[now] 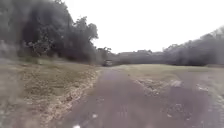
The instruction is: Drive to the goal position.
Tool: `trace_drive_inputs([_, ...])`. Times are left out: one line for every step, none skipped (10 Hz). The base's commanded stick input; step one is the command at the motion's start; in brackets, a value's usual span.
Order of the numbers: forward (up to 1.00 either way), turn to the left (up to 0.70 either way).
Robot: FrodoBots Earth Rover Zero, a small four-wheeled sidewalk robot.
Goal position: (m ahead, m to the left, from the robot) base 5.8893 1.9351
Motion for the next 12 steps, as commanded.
trace_drive_inputs([0.45,-0.27])
trace_drive_inputs([0.45,-0.27])
trace_drive_inputs([0.45,-0.27])
trace_drive_inputs([0.45,-0.27])
trace_drive_inputs([0.45,-0.27])
trace_drive_inputs([0.45,-0.27])
trace_drive_inputs([0.45,-0.16])
trace_drive_inputs([0.45,0.0])
trace_drive_inputs([0.45,0.0])
trace_drive_inputs([0.45,0.0])
trace_drive_inputs([0.45,0.0])
trace_drive_inputs([0.45,0.27])
